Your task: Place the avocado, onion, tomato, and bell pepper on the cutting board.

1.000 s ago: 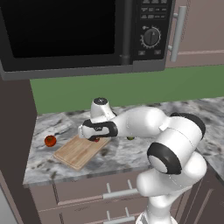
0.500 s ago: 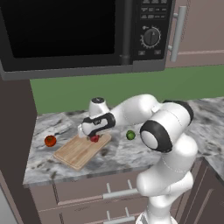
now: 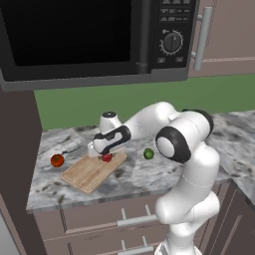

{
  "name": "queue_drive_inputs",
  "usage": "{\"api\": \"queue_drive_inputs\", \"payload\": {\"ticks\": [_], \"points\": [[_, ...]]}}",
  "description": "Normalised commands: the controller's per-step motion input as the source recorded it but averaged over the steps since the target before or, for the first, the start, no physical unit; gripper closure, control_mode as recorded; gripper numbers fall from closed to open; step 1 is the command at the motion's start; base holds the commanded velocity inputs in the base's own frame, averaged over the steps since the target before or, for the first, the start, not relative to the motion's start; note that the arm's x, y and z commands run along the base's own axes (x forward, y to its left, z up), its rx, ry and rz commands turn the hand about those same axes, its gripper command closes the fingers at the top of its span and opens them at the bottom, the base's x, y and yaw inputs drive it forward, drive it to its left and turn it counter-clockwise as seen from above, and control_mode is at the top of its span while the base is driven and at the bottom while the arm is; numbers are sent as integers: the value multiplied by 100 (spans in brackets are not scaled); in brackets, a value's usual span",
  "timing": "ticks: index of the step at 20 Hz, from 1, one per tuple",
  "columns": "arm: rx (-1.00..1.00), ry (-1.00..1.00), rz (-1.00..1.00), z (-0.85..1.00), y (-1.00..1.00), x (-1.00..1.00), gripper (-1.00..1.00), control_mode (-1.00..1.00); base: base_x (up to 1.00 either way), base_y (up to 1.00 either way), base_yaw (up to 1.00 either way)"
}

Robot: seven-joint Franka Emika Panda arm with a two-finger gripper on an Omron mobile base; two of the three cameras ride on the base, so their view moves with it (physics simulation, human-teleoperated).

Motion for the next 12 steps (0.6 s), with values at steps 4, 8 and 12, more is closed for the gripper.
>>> {"api": "queue_drive_inputs", "payload": {"ticks": [4, 8, 12], "points": [[0, 3, 0, -26, 0, 10, 100, -100, 0, 0, 0], [0, 3, 0, -24, 0, 12, 100, -100, 0, 0, 0], [0, 3, 0, -26, 0, 6, -100, -100, 0, 0, 0]]}}
